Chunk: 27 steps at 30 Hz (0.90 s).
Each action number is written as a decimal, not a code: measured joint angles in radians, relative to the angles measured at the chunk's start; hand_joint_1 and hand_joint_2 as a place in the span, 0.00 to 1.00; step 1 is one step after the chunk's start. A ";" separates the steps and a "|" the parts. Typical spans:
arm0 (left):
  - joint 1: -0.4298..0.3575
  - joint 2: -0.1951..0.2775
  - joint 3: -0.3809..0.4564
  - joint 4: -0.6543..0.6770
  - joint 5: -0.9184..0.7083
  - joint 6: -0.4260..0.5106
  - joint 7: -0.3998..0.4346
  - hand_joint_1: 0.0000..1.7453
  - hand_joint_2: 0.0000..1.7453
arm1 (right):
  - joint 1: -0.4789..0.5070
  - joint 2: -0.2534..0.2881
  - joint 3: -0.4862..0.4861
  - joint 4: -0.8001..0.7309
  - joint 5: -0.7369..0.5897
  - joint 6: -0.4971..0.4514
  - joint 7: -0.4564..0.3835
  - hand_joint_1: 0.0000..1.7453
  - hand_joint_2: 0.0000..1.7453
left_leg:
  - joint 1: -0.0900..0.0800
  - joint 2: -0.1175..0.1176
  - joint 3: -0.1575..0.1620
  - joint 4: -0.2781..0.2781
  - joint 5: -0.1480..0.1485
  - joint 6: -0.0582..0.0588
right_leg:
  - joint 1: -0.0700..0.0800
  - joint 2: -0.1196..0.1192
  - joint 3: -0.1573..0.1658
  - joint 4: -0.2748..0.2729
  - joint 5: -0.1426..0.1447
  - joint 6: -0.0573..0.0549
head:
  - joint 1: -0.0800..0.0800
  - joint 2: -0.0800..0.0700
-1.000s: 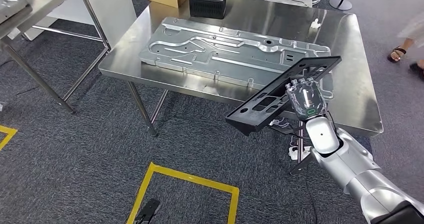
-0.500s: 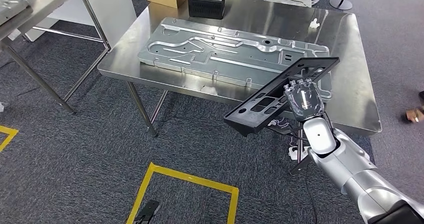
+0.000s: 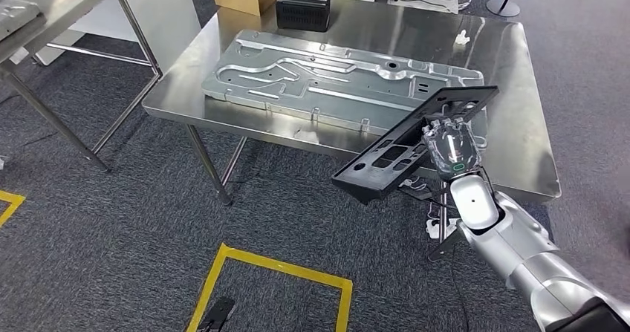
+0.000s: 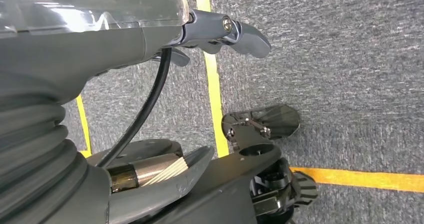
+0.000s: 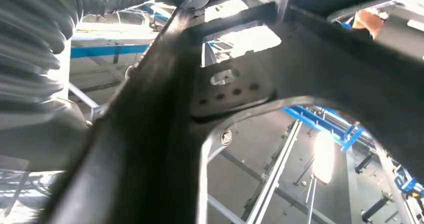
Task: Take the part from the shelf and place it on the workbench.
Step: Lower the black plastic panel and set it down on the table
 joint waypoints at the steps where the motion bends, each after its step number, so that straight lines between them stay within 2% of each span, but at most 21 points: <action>1: 0.001 0.000 0.001 0.000 0.000 0.002 0.000 0.00 1.00 | 0.001 0.000 0.000 0.000 0.000 0.000 0.000 1.00 1.00 | 0.007 0.001 0.005 0.004 -0.006 -0.009 | -0.008 -0.004 0.030 -0.063 0.040 0.009 | 0.000 0.000; 2: 0.002 0.001 0.002 0.000 0.000 0.004 -0.001 0.00 1.00 | 0.001 0.000 0.000 0.000 0.000 0.000 -0.001 1.00 1.00 | 0.013 0.001 0.009 0.009 -0.014 -0.020 | -0.013 -0.007 0.061 -0.130 0.070 0.019 | 0.000 0.000; 3: 0.002 0.002 0.003 0.000 0.000 0.005 -0.002 0.00 1.00 | 0.001 0.000 0.001 0.000 0.000 0.001 -0.001 1.00 1.00 | 0.018 0.001 0.011 0.015 -0.020 -0.032 | -0.013 -0.010 0.084 -0.184 0.081 0.021 | 0.002 0.000; 4: 0.002 0.004 0.004 0.000 -0.001 0.007 -0.002 0.00 1.00 | 0.002 0.000 0.001 0.000 0.000 0.002 -0.001 1.00 1.00 | 0.018 0.001 0.011 0.018 -0.026 -0.043 | -0.011 -0.011 0.097 -0.213 0.085 0.016 | 0.001 0.000; 5: 0.003 0.005 0.004 0.000 -0.001 0.008 -0.003 0.00 1.00 | 0.005 0.001 0.002 -0.001 0.000 0.003 -0.001 1.00 1.00 | 0.017 0.001 0.012 0.020 -0.029 -0.053 | -0.007 -0.010 0.098 -0.217 0.075 0.003 | 0.001 0.000; 6: 0.005 0.006 0.004 0.000 -0.002 0.008 -0.004 0.00 1.00 | 0.007 0.001 0.003 -0.001 0.001 0.004 -0.001 1.00 1.00 | 0.016 0.001 0.015 0.020 -0.031 -0.061 | -0.005 -0.009 0.097 -0.215 0.069 -0.014 | 0.001 0.000; 7: 0.007 0.006 0.004 0.000 -0.003 0.009 -0.004 0.00 1.00 | 0.009 0.002 0.003 -0.002 0.001 0.004 0.001 1.00 1.00 | 0.016 0.001 0.017 0.020 -0.034 -0.067 | -0.005 -0.007 0.101 -0.210 0.072 -0.026 | -0.001 0.000; 9: 0.007 0.007 0.004 0.000 -0.007 0.009 -0.005 0.00 1.00 | 0.008 0.001 0.004 -0.003 0.001 0.005 0.007 1.00 1.00 | 0.018 0.002 0.002 0.059 -0.040 -0.071 | -0.004 -0.004 0.113 -0.209 0.064 -0.045 | -0.002 0.000; 10: 0.005 0.007 0.004 0.000 -0.009 0.009 -0.005 0.00 1.00 | 0.003 0.001 0.007 -0.003 0.001 0.008 0.013 1.00 1.00 | 0.018 0.003 -0.026 0.109 -0.050 -0.070 | -0.001 -0.002 0.121 -0.210 0.060 -0.053 | -0.003 0.000; 13: 0.009 0.008 0.005 0.000 -0.017 0.007 -0.006 0.00 1.00 | -0.014 -0.001 0.036 -0.004 0.002 0.025 0.025 1.00 1.00 | 0.008 0.003 -0.148 0.298 -0.116 -0.060 | 0.017 0.004 0.145 -0.212 0.039 -0.074 | -0.004 0.000; 14: 0.011 0.009 0.005 0.000 -0.020 0.006 -0.006 0.00 1.00 | -0.019 -0.002 0.046 -0.005 0.003 0.031 0.024 1.00 1.00 | 0.002 0.003 -0.175 0.320 -0.125 -0.053 | 0.024 0.008 0.155 -0.211 0.031 -0.079 | -0.004 0.000; 15: 0.013 0.009 0.005 0.000 -0.023 0.005 -0.006 0.00 1.00 | -0.025 -0.003 0.053 -0.007 0.003 0.036 0.021 1.00 1.00 | -0.006 0.002 -0.185 0.307 -0.114 -0.043 | 0.032 0.012 0.167 -0.212 0.022 -0.082 | -0.004 0.000; 16: 0.013 0.010 0.005 0.000 -0.025 0.004 -0.006 0.00 1.00 | -0.034 -0.005 0.058 -0.011 0.003 0.042 0.017 1.00 1.00 | -0.015 0.001 -0.179 0.264 -0.083 -0.029 | 0.040 0.015 0.181 -0.212 0.013 -0.085 | -0.004 0.000; 18: 0.014 0.014 0.006 0.000 -0.029 0.003 -0.005 0.00 1.00 | -0.057 -0.007 0.064 -0.022 0.002 0.052 0.011 1.00 1.00 | -0.037 -0.004 -0.148 0.136 0.014 0.010 | 0.053 0.019 0.207 -0.213 -0.007 -0.089 | -0.001 0.000; 19: 0.014 0.017 0.006 0.000 -0.030 0.002 -0.005 0.00 1.00 | -0.068 -0.009 0.067 -0.026 0.002 0.056 0.009 1.00 1.00 | -0.045 -0.007 -0.134 0.088 0.046 0.025 | 0.055 0.022 0.215 -0.216 -0.015 -0.088 | 0.001 0.000; 20: 0.014 0.019 0.007 0.000 -0.030 0.001 -0.005 0.00 1.00 | -0.078 -0.011 0.070 -0.031 0.002 0.059 0.008 1.00 1.00 | -0.051 -0.008 -0.123 0.057 0.065 0.034 | 0.054 0.024 0.222 -0.221 -0.020 -0.085 | 0.002 0.000; 22: 0.014 0.021 0.007 0.000 -0.030 0.000 -0.004 0.00 1.00 | -0.088 -0.015 0.076 -0.039 0.001 0.062 0.006 1.00 1.00 | -0.055 -0.007 -0.100 0.029 0.063 0.038 | 0.050 0.026 0.232 -0.226 -0.016 -0.076 | 0.003 0.000; 24: 0.014 0.020 0.008 0.000 -0.031 -0.002 -0.004 0.00 1.00 | -0.093 -0.020 0.080 -0.047 0.000 0.062 0.007 1.00 1.00 | -0.050 -0.005 -0.067 0.001 0.065 0.038 | 0.050 0.018 0.224 -0.195 -0.007 -0.065 | 0.003 0.000; 25: 0.013 0.019 0.010 0.000 -0.031 -0.002 -0.004 0.00 1.00 | -0.097 -0.021 0.081 -0.051 0.000 0.063 0.007 1.00 1.00 | -0.046 -0.004 -0.052 -0.010 0.064 0.038 | 0.049 0.014 0.202 -0.156 -0.010 -0.059 | 0.003 0.000; 27: 0.009 0.020 0.012 0.000 -0.032 -0.002 -0.004 0.00 1.00 | -0.097 -0.024 0.083 -0.054 0.000 0.064 0.007 1.00 1.00 | -0.039 -0.003 -0.029 -0.019 0.051 0.035 | 0.039 0.008 0.123 -0.045 -0.041 -0.046 | 0.005 0.000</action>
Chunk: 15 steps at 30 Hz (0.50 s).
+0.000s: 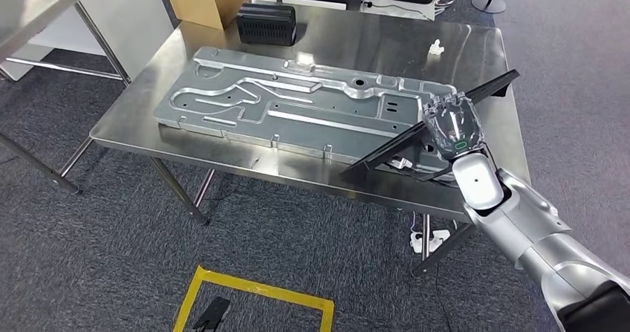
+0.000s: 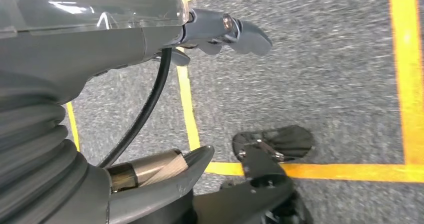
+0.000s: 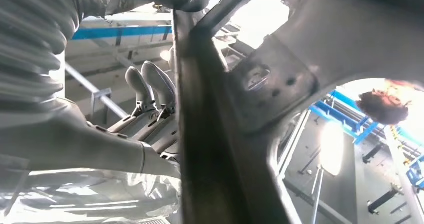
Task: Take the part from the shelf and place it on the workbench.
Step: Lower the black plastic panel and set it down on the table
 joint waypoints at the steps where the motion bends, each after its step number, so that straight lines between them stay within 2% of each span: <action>1: -0.001 0.000 0.001 0.000 0.000 0.000 0.000 0.00 1.00 | 0.004 -0.001 0.001 0.000 0.000 0.000 0.000 1.00 1.00 | 0.003 0.000 0.010 0.000 -0.010 -0.003 | -0.007 -0.001 -0.040 0.046 -0.025 0.007 | 0.000 0.000; 2: 0.000 0.000 0.001 0.000 0.000 0.000 0.000 0.00 1.00 | 0.009 -0.003 0.001 0.000 0.000 0.000 0.000 1.00 1.00 | 0.006 -0.001 0.022 0.000 -0.020 -0.007 | -0.013 -0.002 -0.070 0.069 -0.044 0.015 | 0.000 0.000; 3: 0.002 0.000 0.002 0.000 -0.001 0.000 0.001 0.00 1.00 | 0.013 -0.004 0.002 0.000 0.000 0.000 0.001 1.00 1.00 | 0.010 -0.001 0.034 0.002 -0.032 -0.012 | -0.020 -0.004 -0.086 0.061 -0.045 0.022 | 0.000 0.000; 4: 0.004 -0.001 0.002 0.000 -0.001 0.000 0.001 0.00 1.00 | 0.017 -0.005 0.002 0.000 0.000 -0.001 0.001 1.00 1.00 | 0.014 -0.001 0.048 0.006 -0.046 -0.018 | -0.026 -0.007 -0.088 0.023 -0.022 0.030 | 0.000 0.000; 5: 0.006 -0.001 0.003 0.000 -0.001 -0.001 0.001 0.00 1.00 | 0.018 -0.006 0.002 0.000 0.000 -0.002 0.001 1.00 1.00 | 0.017 -0.001 0.061 0.010 -0.059 -0.023 | -0.031 -0.011 -0.077 -0.036 0.023 0.036 | 0.001 0.000; 6: 0.007 -0.001 0.003 0.000 -0.002 -0.001 0.001 0.00 1.00 | 0.020 -0.010 0.002 0.000 0.000 -0.003 0.001 1.00 1.00 | 0.019 0.000 0.073 0.017 -0.074 -0.030 | -0.034 -0.017 -0.065 -0.100 0.081 0.039 | 0.001 0.000; 7: 0.007 -0.001 0.004 0.000 -0.003 -0.001 0.001 0.00 1.00 | 0.021 -0.013 0.003 0.001 0.000 -0.003 -0.001 1.00 1.00 | 0.020 -0.001 0.079 0.021 -0.086 -0.037 | -0.033 -0.022 -0.055 -0.149 0.122 0.036 | 0.002 0.000; 8: 0.006 -0.001 0.005 0.000 -0.004 -0.001 0.002 0.00 1.00 | 0.022 -0.016 0.004 0.001 0.000 -0.003 -0.003 1.00 1.00 | 0.021 -0.001 0.083 0.023 -0.097 -0.045 | -0.031 -0.024 -0.049 -0.177 0.151 0.029 | 0.002 0.000; 9: 0.005 -0.001 0.005 0.000 -0.005 -0.001 0.003 0.00 1.00 | 0.023 -0.018 0.005 0.002 0.000 -0.002 -0.006 1.00 1.00 | 0.020 -0.001 0.085 0.027 -0.103 -0.054 | -0.028 -0.025 -0.047 -0.187 0.160 0.019 | 0.001 0.000; 11: 0.005 -0.001 0.006 0.000 -0.008 -0.002 0.004 0.00 1.00 | 0.021 -0.018 0.006 0.002 0.000 0.000 -0.013 1.00 1.00 | 0.021 0.000 0.092 0.029 -0.111 -0.069 | -0.028 -0.018 -0.034 -0.188 0.152 -0.002 | 0.000 0.000; 12: 0.005 -0.001 0.006 0.000 -0.010 -0.003 0.004 0.00 1.00 | 0.019 -0.017 0.006 0.003 0.000 0.000 -0.015 1.00 1.00 | 0.022 0.000 0.090 0.048 -0.114 -0.073 | -0.029 -0.017 -0.025 -0.191 0.147 -0.011 | 0.000 0.000; 13: 0.004 -0.001 0.006 0.000 -0.012 -0.003 0.004 0.00 1.00 | 0.017 -0.016 0.006 0.004 0.000 0.001 -0.017 1.00 1.00 | 0.023 0.000 0.076 0.081 -0.121 -0.076 | -0.031 -0.016 -0.014 -0.193 0.141 -0.019 | -0.001 0.000; 15: 0.003 -0.001 0.007 0.000 -0.013 -0.005 0.004 0.00 1.00 | 0.013 -0.012 0.006 0.005 0.000 0.002 -0.020 1.00 1.00 | 0.025 0.000 0.005 0.202 -0.154 -0.083 | -0.031 -0.014 0.004 -0.195 0.128 -0.028 | -0.003 0.000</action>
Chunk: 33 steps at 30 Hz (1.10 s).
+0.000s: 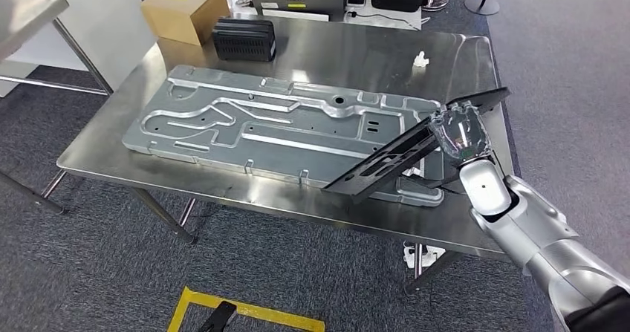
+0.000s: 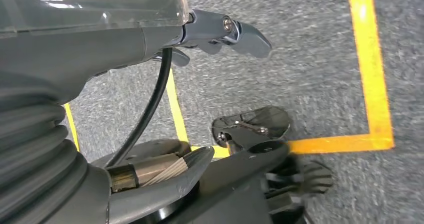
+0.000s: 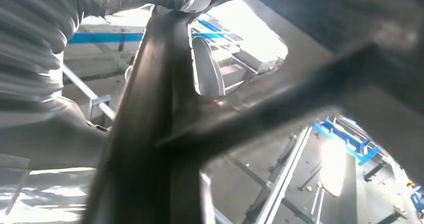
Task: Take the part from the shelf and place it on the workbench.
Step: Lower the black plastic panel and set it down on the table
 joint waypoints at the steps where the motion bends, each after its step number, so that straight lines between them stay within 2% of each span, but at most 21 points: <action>1: 0.001 0.000 0.000 0.000 0.000 0.000 0.000 0.00 1.00 | 0.000 0.003 0.000 0.001 0.000 0.001 -0.001 1.00 1.00 | 0.000 0.000 -0.043 0.059 -0.024 -0.003 | 0.001 0.002 0.008 0.000 -0.008 -0.002 | 0.000 0.000; 2: 0.002 0.000 0.000 0.000 0.000 -0.001 0.000 0.00 1.00 | 0.000 0.006 0.000 0.002 0.000 0.002 -0.002 1.00 1.00 | 0.000 0.000 -0.079 0.097 -0.043 -0.005 | 0.001 0.004 0.018 0.000 -0.017 -0.002 | 0.000 0.000; 3: 0.004 0.000 0.000 0.000 0.000 -0.001 0.000 0.00 1.00 | 0.000 0.008 0.000 0.003 0.000 0.003 -0.003 1.00 1.00 | 0.000 0.000 -0.101 0.103 -0.047 -0.005 | 0.002 0.006 0.030 0.001 -0.027 -0.001 | 0.000 0.000; 4: 0.005 0.000 0.000 0.000 0.000 -0.001 0.000 0.00 1.00 | 0.001 0.009 0.000 0.005 0.000 0.004 -0.004 1.00 1.00 | 0.000 0.000 -0.107 0.076 -0.028 -0.004 | 0.002 0.008 0.043 0.001 -0.038 0.001 | 0.000 0.000; 5: 0.006 0.000 0.000 0.000 0.000 -0.001 0.000 0.00 1.00 | 0.001 0.011 0.000 0.006 0.000 0.004 -0.004 1.00 1.00 | 0.000 0.000 -0.099 0.020 0.015 -0.001 | 0.002 0.009 0.057 0.002 -0.049 0.004 | 0.000 0.000; 6: 0.008 0.000 0.001 0.000 -0.001 -0.001 0.000 0.00 1.00 | 0.001 0.012 0.000 0.008 0.000 0.005 -0.003 1.00 1.00 | 0.000 0.001 -0.087 -0.046 0.074 0.002 | 0.002 0.009 0.069 0.002 -0.060 0.008 | 0.000 0.000; 8: 0.011 0.000 0.001 0.001 -0.001 -0.001 0.000 0.00 1.00 | 0.001 0.016 0.000 0.011 0.000 0.004 -0.002 1.00 1.00 | -0.004 0.001 -0.069 -0.137 0.146 0.013 | 0.005 0.012 0.084 0.004 -0.078 0.019 | -0.001 0.000; 9: 0.013 0.000 0.002 0.002 -0.001 -0.001 0.000 0.00 1.00 | 0.001 0.017 0.000 0.014 0.000 0.004 -0.001 1.00 1.00 | -0.005 0.001 -0.067 -0.152 0.157 0.019 | 0.007 0.015 0.088 0.005 -0.083 0.026 | -0.001 0.000; 12: 0.016 0.000 0.002 0.002 -0.004 0.000 0.003 0.00 1.00 | -0.001 0.018 -0.003 0.019 0.001 0.000 0.002 1.00 1.00 | -0.005 -0.001 -0.046 -0.157 0.149 0.040 | 0.006 0.014 0.095 0.016 -0.091 0.044 | -0.001 0.000; 14: 0.015 0.000 0.002 0.002 -0.005 0.001 0.004 0.00 1.00 | -0.002 0.018 -0.005 0.022 0.001 -0.002 0.002 1.00 1.00 | -0.005 -0.001 -0.028 -0.160 0.142 0.053 | 0.005 0.009 0.063 0.083 -0.117 0.049 | -0.001 0.000; 17: 0.013 0.000 0.003 0.002 -0.005 0.001 0.004 0.00 1.00 | 0.002 0.018 -0.005 0.027 0.001 -0.004 0.002 1.00 1.00 | -0.011 -0.003 -0.014 -0.161 0.126 0.064 | 0.008 0.005 -0.054 0.256 -0.176 0.051 | 0.000 0.000; 18: 0.014 0.000 0.003 0.002 -0.005 0.001 0.004 0.00 1.00 | 0.004 0.018 -0.005 0.030 0.001 -0.004 0.001 1.00 1.00 | -0.015 -0.004 -0.008 -0.161 0.120 0.066 | 0.010 0.005 -0.081 0.278 -0.172 0.049 | 0.000 0.000; 19: 0.016 0.000 0.004 0.002 -0.005 0.001 0.004 0.00 1.00 | 0.006 0.018 -0.005 0.032 0.001 -0.004 0.001 1.00 1.00 | -0.020 -0.004 0.000 -0.160 0.113 0.067 | 0.013 0.005 -0.092 0.265 -0.149 0.043 | 0.000 0.000; 21: 0.017 0.000 0.004 0.002 -0.006 0.001 0.004 0.00 1.00 | 0.006 0.018 -0.006 0.035 0.001 -0.004 0.002 1.00 1.00 | -0.027 -0.005 0.019 -0.161 0.101 0.068 | 0.026 0.005 -0.063 0.147 -0.056 0.019 | 0.000 0.000; 22: 0.017 -0.002 0.004 0.002 -0.008 0.001 0.004 0.00 1.00 | 0.006 0.018 -0.007 0.036 0.001 -0.004 0.002 1.00 1.00 | -0.030 -0.005 0.026 -0.162 0.096 0.068 | 0.034 0.004 -0.044 0.086 -0.024 0.004 | -0.002 0.000; 24: 0.015 -0.006 0.004 0.003 -0.015 0.005 -0.001 0.00 1.00 | 0.005 0.018 -0.009 0.039 0.001 -0.006 0.001 1.00 1.00 | -0.029 -0.005 0.034 -0.164 0.091 0.063 | 0.047 0.002 -0.019 0.012 0.005 -0.019 | -0.006 0.000; 25: 0.014 -0.007 0.004 0.003 -0.021 0.008 -0.006 0.00 1.00 | 0.006 0.017 -0.010 0.041 0.001 -0.008 0.001 1.00 1.00 | -0.028 -0.005 0.035 -0.164 0.091 0.059 | 0.048 0.002 -0.013 0.005 0.005 -0.018 | -0.008 0.000; 27: 0.013 -0.007 0.002 0.003 -0.034 0.011 -0.017 0.00 1.00 | 0.007 0.016 -0.012 0.044 0.001 -0.010 0.000 1.00 1.00 | -0.025 -0.005 0.040 -0.169 0.088 0.056 | 0.047 0.004 -0.003 -0.007 0.017 -0.008 | -0.010 0.000; 28: 0.013 -0.007 0.002 0.003 -0.038 0.011 -0.022 0.00 1.00 | 0.007 0.016 -0.014 0.046 0.001 -0.011 -0.002 0.75 0.75 | -0.025 -0.005 0.042 -0.171 0.086 0.056 | 0.045 0.005 0.000 -0.008 0.017 -0.001 | -0.011 0.000; 31: 0.012 -0.007 0.001 0.003 -0.044 0.007 -0.036 0.00 1.00 | 0.009 0.016 -0.016 0.051 0.001 -0.013 -0.005 0.00 0.00 | -0.025 -0.004 0.046 -0.176 0.082 0.056 | 0.045 0.006 0.000 -0.008 0.011 -0.001 | -0.012 0.000; 33: 0.012 -0.006 0.001 0.003 -0.044 0.006 -0.039 0.00 1.00 | 0.010 0.016 -0.018 0.053 0.001 -0.013 -0.006 0.00 0.00 | -0.025 -0.004 0.046 -0.178 0.081 0.056 | 0.045 0.006 0.000 -0.008 0.010 -0.002 | -0.013 0.000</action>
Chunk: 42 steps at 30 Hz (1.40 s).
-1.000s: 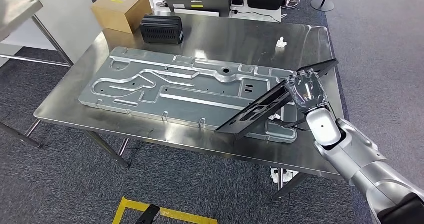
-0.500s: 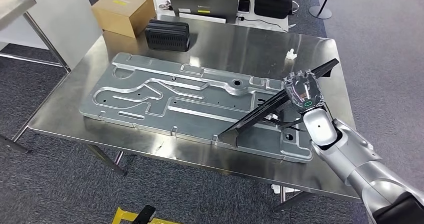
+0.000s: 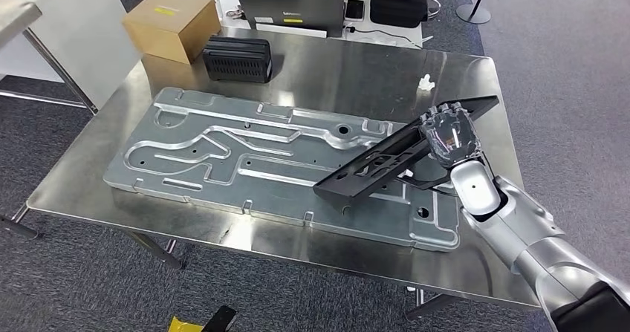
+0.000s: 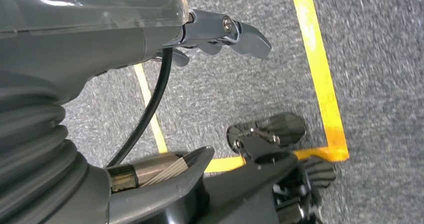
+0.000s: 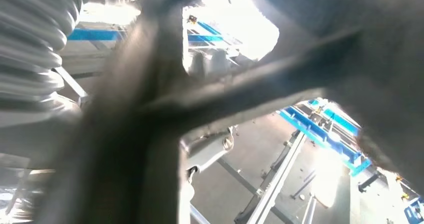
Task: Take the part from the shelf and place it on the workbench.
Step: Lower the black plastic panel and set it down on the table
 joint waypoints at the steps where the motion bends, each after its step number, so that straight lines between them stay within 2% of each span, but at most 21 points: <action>1: 0.000 0.001 0.000 0.000 0.000 0.001 0.000 0.00 1.00 | 0.001 0.000 -0.001 0.002 0.000 0.000 -0.001 0.00 0.00 | 0.000 0.000 0.000 -0.001 0.000 0.000 | 0.000 0.000 0.000 0.000 0.000 0.000 | 0.000 0.000; 17: 0.000 0.003 0.000 0.000 -0.002 0.010 0.016 0.00 1.00 | 0.019 -0.003 -0.018 0.013 0.000 0.016 -0.031 0.00 0.00 | -0.001 0.000 0.001 -0.001 0.002 -0.003 | -0.001 0.000 0.000 0.001 0.001 -0.002 | 0.000 0.000; 23: -0.001 0.003 0.000 0.000 -0.009 0.001 0.026 0.00 1.00 | 0.012 0.004 -0.060 0.018 0.000 0.037 -0.077 0.00 0.00 | -0.001 0.000 0.001 -0.001 0.002 -0.002 | -0.002 0.000 0.000 0.001 0.000 -0.002 | 0.000 0.000; 31: -0.001 0.003 0.000 0.000 -0.009 -0.002 0.027 0.00 1.00 | 0.008 0.011 -0.090 0.020 0.000 0.037 -0.082 0.00 0.00 | -0.001 0.000 0.001 -0.001 0.002 -0.002 | -0.002 -0.001 0.000 0.001 0.000 -0.002 | 0.000 0.000; 35: -0.001 0.003 0.000 0.000 -0.009 -0.002 0.027 0.00 0.00 | 0.008 0.012 -0.094 0.020 0.000 0.037 -0.082 0.00 0.00 | -0.001 0.000 0.001 -0.001 0.002 -0.002 | -0.002 -0.001 0.000 0.001 0.000 -0.002 | 0.000 0.000; 42: -0.002 0.003 0.000 0.000 -0.016 -0.011 0.030 0.00 0.00 | -0.037 0.013 -0.117 0.020 -0.004 0.072 -0.090 0.00 0.00 | -0.002 0.000 0.000 -0.001 0.002 -0.002 | -0.002 -0.001 0.000 0.002 0.001 -0.002 | 0.000 0.000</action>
